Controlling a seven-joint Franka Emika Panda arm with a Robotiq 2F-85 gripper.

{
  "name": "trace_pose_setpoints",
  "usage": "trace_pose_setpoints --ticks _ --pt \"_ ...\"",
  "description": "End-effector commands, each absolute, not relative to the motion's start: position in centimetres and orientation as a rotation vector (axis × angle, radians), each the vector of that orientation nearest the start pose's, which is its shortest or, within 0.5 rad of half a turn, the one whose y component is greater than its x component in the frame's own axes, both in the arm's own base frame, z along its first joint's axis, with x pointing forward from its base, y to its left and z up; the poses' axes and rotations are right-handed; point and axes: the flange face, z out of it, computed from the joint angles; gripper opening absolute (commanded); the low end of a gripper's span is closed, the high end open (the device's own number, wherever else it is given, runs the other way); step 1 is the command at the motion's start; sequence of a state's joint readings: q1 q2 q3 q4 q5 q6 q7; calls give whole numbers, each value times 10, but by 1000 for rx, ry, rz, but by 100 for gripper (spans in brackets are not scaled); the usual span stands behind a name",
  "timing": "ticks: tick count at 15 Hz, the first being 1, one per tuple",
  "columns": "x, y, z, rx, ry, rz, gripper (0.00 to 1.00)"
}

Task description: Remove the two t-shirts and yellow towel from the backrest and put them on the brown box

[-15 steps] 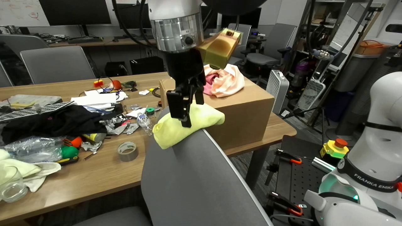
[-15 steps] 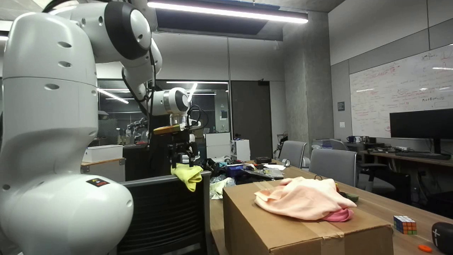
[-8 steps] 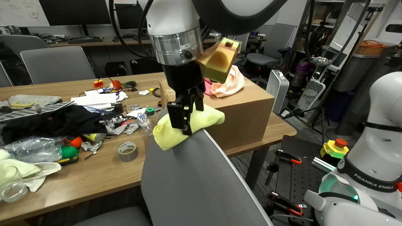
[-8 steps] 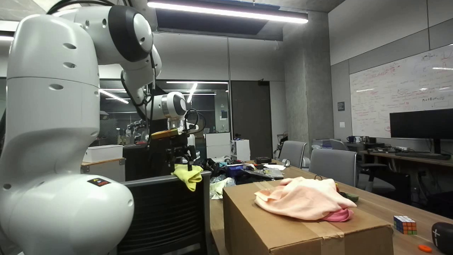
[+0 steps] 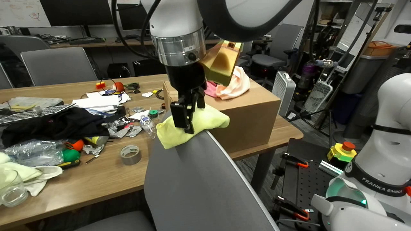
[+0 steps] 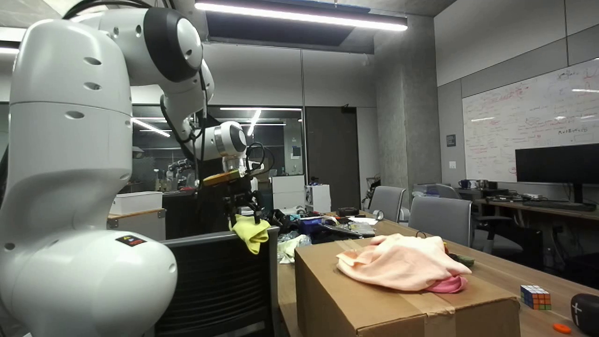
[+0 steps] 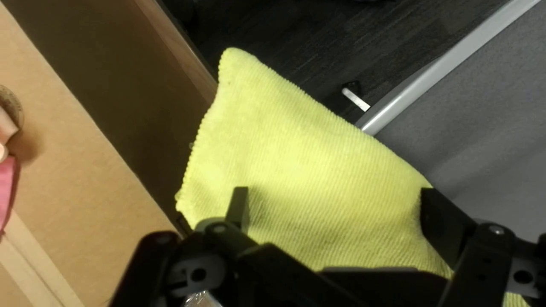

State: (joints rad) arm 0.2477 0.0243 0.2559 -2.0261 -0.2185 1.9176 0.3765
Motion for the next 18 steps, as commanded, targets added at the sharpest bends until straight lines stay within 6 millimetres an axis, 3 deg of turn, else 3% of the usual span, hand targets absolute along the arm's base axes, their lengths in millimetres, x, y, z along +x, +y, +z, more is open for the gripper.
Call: trace_pose_setpoints --ticks 1,8,9,10,18 --pt "489 244 423 -3367 -413 14 100" --pt "490 243 418 -3363 -444 54 100" --pt "490 242 417 -3365 -449 57 91" --pt "490 241 419 -3363 -447 54 73" --pt "493 235 429 -3361 -423 25 15"
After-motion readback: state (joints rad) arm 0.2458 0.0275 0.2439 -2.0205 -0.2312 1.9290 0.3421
